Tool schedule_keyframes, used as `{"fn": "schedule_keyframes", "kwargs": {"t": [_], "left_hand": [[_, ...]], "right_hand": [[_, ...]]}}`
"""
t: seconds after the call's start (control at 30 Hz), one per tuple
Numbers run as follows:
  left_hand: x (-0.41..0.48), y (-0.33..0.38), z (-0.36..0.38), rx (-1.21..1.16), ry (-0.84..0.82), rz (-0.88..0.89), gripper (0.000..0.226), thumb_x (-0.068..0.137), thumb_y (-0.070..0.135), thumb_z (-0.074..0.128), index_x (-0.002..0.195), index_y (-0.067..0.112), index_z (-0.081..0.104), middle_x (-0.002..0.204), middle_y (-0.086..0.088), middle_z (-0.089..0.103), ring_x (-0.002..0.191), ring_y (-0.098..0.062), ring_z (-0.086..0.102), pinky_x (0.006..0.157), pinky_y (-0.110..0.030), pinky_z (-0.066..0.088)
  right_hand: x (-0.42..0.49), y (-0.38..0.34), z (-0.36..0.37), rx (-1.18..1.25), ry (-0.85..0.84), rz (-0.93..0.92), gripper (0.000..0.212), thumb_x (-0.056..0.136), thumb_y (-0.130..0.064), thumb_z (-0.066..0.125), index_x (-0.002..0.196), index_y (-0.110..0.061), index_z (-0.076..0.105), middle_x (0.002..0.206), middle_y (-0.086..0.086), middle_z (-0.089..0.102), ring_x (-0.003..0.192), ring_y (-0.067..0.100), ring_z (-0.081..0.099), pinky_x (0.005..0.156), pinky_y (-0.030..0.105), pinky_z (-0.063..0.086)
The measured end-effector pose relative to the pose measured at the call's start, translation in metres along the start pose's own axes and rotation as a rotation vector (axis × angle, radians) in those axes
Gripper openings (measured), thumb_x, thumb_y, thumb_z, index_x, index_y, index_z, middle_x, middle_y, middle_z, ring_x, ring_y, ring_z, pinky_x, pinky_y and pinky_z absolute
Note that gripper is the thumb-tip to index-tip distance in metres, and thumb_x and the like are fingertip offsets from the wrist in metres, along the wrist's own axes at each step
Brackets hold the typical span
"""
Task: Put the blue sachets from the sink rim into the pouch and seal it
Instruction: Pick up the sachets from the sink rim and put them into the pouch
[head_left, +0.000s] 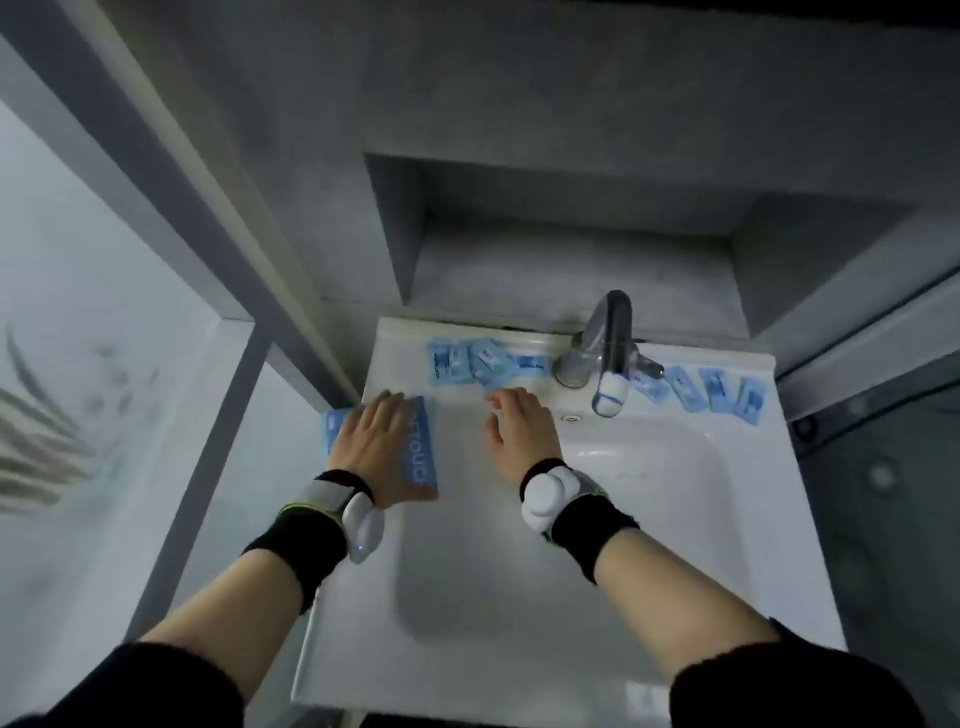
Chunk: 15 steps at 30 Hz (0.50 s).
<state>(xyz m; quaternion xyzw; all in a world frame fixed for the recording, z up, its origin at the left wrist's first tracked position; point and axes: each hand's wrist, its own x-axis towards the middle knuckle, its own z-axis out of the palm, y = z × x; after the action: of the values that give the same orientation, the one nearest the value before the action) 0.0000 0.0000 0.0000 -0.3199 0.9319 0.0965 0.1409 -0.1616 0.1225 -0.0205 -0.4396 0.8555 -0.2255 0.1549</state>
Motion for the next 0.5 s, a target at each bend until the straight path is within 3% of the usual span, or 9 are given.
{"fn": "schedule_keyframes", "kwargs": {"t": [0.1,0.27,0.5], "left_hand": [[0.009,-0.009,0.005,-0.028,0.028,-0.028,0.139,0.039,0.089,0.06,0.149,0.021,0.012,0.157,-0.002,0.013,0.145,-0.021,0.009,0.117,-0.042,0.009],[0.016,-0.02,0.016,-0.055,0.109,0.015,0.14,0.035,0.093,0.058,0.147,0.02,0.016,0.154,-0.001,0.022,0.142,-0.02,0.018,0.118,-0.04,0.011],[0.025,-0.02,0.03,0.01,0.097,0.083,0.152,0.031,0.095,0.055,0.149,0.015,0.003,0.156,-0.002,0.011,0.144,-0.02,0.008,0.118,-0.041,0.002]], "right_hand": [[0.015,0.006,0.011,-0.007,0.066,-0.046,0.027,0.091,-0.015,0.05,0.116,-0.013,0.057,0.113,0.008,0.06,0.104,0.028,0.055,0.084,0.039,0.042],[0.03,0.011,0.024,-0.022,0.148,-0.114,0.029,0.089,-0.014,0.053,0.117,-0.011,0.057,0.114,0.01,0.059,0.106,0.031,0.053,0.085,0.043,0.043],[0.046,0.021,0.031,-0.078,0.393,-0.171,0.031,0.081,-0.018,0.063,0.111,-0.01,0.062,0.11,0.011,0.059,0.099,0.033,0.053,0.084,0.042,0.042]]}}
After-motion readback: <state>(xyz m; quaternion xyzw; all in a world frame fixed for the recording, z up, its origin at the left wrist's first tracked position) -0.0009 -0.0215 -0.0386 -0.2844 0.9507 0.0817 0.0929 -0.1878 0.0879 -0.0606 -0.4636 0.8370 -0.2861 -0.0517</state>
